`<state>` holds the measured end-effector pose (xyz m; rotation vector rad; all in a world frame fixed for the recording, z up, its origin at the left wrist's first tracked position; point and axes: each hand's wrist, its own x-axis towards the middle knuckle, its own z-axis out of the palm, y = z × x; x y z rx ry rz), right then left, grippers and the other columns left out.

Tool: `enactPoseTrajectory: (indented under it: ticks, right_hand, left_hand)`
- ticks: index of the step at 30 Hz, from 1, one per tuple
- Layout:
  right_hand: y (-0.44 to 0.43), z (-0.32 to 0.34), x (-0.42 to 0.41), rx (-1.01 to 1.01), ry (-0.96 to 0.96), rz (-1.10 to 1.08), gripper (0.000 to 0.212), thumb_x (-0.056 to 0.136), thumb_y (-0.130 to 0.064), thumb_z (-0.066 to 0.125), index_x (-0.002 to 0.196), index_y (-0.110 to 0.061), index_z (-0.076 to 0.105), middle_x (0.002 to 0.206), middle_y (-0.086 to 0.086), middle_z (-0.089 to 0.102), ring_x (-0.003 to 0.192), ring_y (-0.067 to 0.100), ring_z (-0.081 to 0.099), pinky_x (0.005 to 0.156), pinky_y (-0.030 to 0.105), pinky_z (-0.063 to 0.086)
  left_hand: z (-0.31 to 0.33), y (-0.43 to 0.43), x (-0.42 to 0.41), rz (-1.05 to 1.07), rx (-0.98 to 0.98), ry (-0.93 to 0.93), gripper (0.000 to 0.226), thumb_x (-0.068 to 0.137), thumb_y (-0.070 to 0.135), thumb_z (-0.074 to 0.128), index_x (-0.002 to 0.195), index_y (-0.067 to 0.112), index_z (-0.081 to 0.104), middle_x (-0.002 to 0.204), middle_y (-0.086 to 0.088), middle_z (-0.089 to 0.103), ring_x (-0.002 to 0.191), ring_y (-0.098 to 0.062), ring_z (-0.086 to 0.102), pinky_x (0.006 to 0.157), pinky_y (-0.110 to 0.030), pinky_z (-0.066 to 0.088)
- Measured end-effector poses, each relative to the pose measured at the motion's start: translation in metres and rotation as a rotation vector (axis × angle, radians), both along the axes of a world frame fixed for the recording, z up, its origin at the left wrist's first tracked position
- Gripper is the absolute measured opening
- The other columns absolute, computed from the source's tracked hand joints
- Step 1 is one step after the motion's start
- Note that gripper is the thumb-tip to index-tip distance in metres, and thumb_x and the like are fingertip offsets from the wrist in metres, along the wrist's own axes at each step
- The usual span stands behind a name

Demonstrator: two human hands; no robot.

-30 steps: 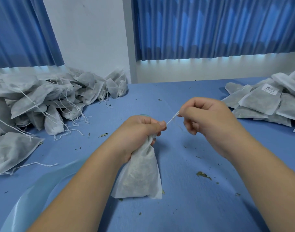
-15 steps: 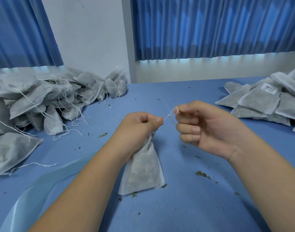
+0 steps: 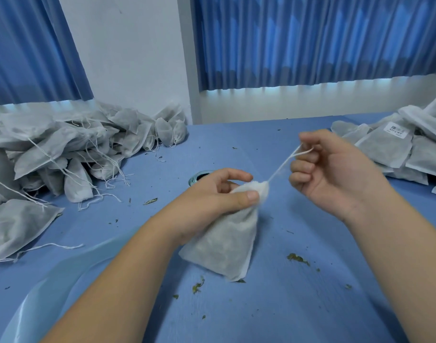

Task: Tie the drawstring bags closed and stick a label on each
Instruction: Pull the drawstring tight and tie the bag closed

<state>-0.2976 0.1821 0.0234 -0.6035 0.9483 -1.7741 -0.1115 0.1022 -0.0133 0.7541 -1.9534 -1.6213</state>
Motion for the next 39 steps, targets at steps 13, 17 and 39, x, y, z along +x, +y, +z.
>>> enactPoseTrajectory:
  ticks: [13, 17, 39]
  right_hand:
    - [0.008, -0.001, 0.009, -0.202, 0.429, -0.150, 0.025, 0.083, -0.017, 0.071, 0.064, -0.020, 0.055, 0.055, -0.003, 0.050, 0.050, 0.013, 0.052, 0.047, 0.022, 0.040]
    - [0.011, -0.006, 0.030, -0.265, 0.988, -0.064, 0.016, 0.078, -0.016, 0.075, 0.066, -0.020, 0.065, 0.064, -0.004, 0.063, 0.060, 0.010, 0.060, 0.055, 0.023, 0.046]
    - [-0.001, -0.027, 0.035, -0.259, 1.384, -0.201, 0.025, 0.086, -0.019, 0.063, 0.100, -0.038, 0.071, 0.096, -0.015, 0.053, 0.083, 0.003, 0.054, 0.071, 0.011, 0.042]
  left_hand:
    - [-0.007, 0.004, -0.012, 0.252, -0.191, -0.114, 0.035, 0.084, 0.045, 0.066, 0.081, 0.010, 0.063, 0.072, 0.006, 0.058, 0.064, -0.009, 0.056, 0.068, -0.030, 0.042]
    - [-0.006, 0.001, -0.013, 0.386, -0.181, 0.047, 0.028, 0.093, 0.040, 0.062, 0.081, 0.015, 0.067, 0.073, 0.004, 0.062, 0.066, -0.010, 0.057, 0.066, -0.028, 0.045]
    - [0.010, -0.024, 0.014, 0.503, 0.137, 0.189, 0.009, 0.087, 0.017, 0.065, 0.089, 0.009, 0.068, 0.078, -0.007, 0.068, 0.072, -0.023, 0.065, 0.064, -0.029, 0.055]
